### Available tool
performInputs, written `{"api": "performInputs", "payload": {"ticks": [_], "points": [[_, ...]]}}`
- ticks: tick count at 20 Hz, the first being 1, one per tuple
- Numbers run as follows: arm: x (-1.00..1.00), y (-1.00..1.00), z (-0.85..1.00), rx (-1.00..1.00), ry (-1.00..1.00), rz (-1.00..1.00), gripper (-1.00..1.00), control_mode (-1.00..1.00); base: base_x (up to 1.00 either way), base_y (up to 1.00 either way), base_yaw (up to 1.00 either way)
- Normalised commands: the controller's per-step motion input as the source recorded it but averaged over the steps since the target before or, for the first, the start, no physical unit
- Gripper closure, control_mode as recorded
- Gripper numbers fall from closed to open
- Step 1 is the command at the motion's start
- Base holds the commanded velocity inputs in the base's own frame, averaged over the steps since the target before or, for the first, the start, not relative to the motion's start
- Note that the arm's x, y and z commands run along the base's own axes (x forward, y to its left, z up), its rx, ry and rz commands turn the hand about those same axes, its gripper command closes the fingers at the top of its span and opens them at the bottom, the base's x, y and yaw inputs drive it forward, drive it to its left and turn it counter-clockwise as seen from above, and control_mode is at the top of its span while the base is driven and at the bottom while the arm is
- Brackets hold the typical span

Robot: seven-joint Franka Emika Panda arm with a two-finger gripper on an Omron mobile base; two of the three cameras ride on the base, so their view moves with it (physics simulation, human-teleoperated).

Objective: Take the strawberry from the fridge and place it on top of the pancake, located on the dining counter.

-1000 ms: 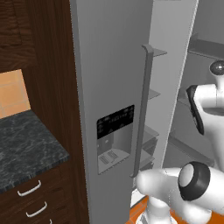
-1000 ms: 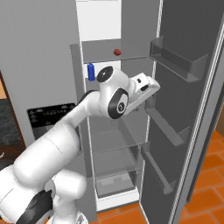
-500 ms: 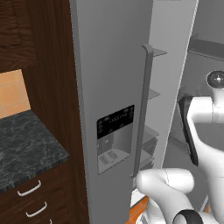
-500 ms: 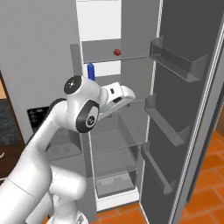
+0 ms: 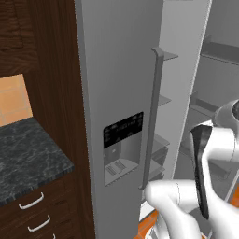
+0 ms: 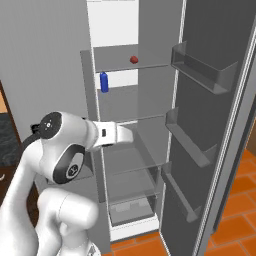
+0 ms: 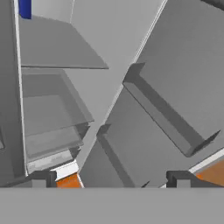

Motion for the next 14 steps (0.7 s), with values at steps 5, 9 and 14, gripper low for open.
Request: {"api": "performInputs", "payload": {"ticks": [5,9,14], "points": [[-0.64,0.31,0.0,0.39,-0.14,-0.13,-1.0,-1.0,0.0,0.0,0.0],[-0.6,0.48,-0.01,0.33,-0.13,-0.11,-1.0,-1.0,0.0,0.0,0.0],[-0.08,0.95,-0.05,0.05,-0.02,-0.01,-1.0,-1.0,0.0,0.0,0.0]]}}
